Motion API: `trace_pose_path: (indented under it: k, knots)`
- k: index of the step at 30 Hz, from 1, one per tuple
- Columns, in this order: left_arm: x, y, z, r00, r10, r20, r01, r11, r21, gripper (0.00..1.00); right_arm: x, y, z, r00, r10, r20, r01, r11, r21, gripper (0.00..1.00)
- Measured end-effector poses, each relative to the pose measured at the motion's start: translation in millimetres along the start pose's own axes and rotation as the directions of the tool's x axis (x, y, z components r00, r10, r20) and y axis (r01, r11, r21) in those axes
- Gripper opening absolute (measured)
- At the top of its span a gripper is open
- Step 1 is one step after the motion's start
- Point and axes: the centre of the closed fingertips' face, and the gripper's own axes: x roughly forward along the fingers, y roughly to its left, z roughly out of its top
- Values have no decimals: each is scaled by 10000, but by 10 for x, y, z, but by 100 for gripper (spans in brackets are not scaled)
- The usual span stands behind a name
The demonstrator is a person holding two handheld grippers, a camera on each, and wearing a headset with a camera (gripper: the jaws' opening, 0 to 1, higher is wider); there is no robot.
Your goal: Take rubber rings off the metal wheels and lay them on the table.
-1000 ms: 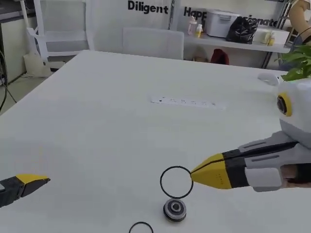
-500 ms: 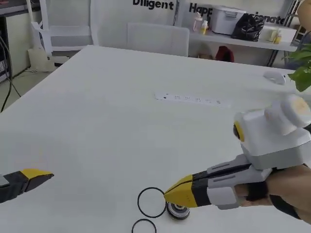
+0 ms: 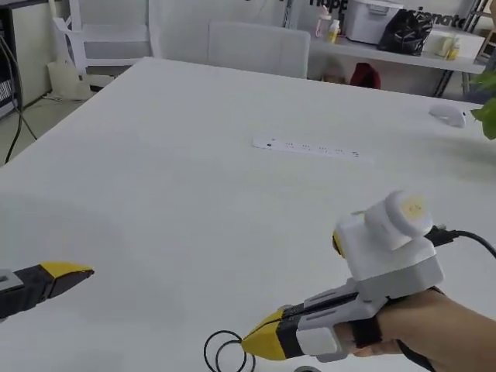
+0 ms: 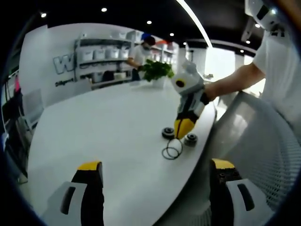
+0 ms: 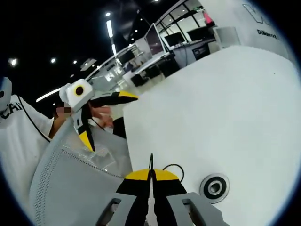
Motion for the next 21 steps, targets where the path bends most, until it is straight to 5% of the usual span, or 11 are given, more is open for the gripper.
trace_pose_path:
  k: [21]
  knots:
    - [9, 8, -47, 9997, -14, -224, 15, 10000, 82, 94, 151, -157, -177, 9987, -503, -53, 506, 9948, 882, 0]
